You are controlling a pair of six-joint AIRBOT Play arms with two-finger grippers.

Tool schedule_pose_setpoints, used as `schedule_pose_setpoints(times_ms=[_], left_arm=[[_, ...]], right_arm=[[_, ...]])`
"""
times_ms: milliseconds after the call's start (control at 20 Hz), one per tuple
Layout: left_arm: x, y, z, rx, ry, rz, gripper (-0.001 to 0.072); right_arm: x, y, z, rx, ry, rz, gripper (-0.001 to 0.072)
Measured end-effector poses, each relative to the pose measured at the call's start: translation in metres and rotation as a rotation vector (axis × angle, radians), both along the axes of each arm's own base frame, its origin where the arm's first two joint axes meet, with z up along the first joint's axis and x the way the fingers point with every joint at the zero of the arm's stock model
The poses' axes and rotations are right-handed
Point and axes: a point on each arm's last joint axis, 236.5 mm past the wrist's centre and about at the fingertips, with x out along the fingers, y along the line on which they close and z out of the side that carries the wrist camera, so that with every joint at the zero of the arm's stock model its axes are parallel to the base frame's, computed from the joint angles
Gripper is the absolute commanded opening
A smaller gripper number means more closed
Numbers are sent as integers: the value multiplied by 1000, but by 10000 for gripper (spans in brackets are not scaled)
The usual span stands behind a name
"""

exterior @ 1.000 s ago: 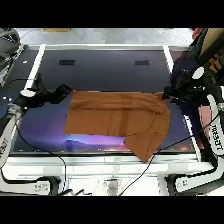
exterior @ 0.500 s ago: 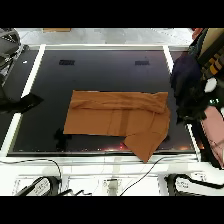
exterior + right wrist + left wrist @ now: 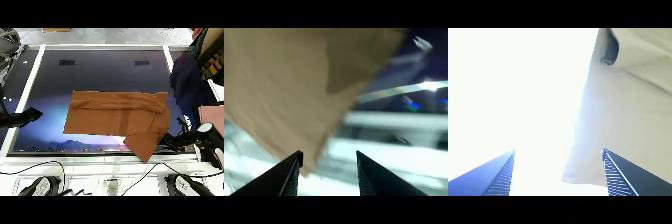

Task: Fold the clothes and pants, and hang the long-sleeved shirts on hangers.

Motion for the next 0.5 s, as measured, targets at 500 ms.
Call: schedule_pose_setpoints(times_ms=[500], left_arm=[[-6, -4, -29, -49, 80, -8, 578]], right_arm=[[-4, 19, -28, 90, -10, -11, 272]])
